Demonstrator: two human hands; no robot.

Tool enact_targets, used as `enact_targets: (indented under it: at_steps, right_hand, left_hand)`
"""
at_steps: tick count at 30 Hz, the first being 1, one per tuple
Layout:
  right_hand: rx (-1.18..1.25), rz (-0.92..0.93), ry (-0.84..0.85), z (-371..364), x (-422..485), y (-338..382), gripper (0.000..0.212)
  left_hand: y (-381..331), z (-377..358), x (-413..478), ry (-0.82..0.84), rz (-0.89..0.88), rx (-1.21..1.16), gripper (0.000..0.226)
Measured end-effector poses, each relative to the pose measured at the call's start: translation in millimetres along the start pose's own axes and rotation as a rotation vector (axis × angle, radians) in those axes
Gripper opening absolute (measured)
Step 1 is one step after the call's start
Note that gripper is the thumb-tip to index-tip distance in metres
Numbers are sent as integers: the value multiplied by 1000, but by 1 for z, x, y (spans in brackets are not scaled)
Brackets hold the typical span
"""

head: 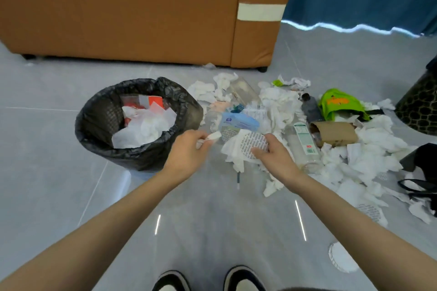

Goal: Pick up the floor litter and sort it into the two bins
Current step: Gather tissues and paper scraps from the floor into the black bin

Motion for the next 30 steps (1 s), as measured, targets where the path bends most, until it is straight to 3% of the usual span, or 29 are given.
enact_targets:
  at_steps: [4,9,13,18,22,30]
  right_hand:
    - [91,107,62,-23,0,76,26]
    - [-1,209,90,-70,12,149,21]
    - [-143,234,122,-118,25,185,14]
    - [-266,194,202,-158,37,191,37]
    - [-281,200,171,-148,30,188,40]
    - [-322,189,125,-63,-4,198,34]
  left_hand:
    - [2,75,4,-171,9,22,22]
    - [35,136,-4,-275,105,98,22]
    - [92,152,-13,-226,264,170,27]
    - [131,149,-16,-77,320,245,30]
    - [117,149,-17,-47,267,242,47]
    - [33,155,10,-20,122,156,46]
Point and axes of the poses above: each hand's wrist, its own x-axis towards the middle knuckle, its own z-axis out of the back of the hand, y = z × x, the point moved 8 cm from there along x, towards the middle knuckle, and after that the axes turned 11 degrees about -z, right-handed, at the moved point
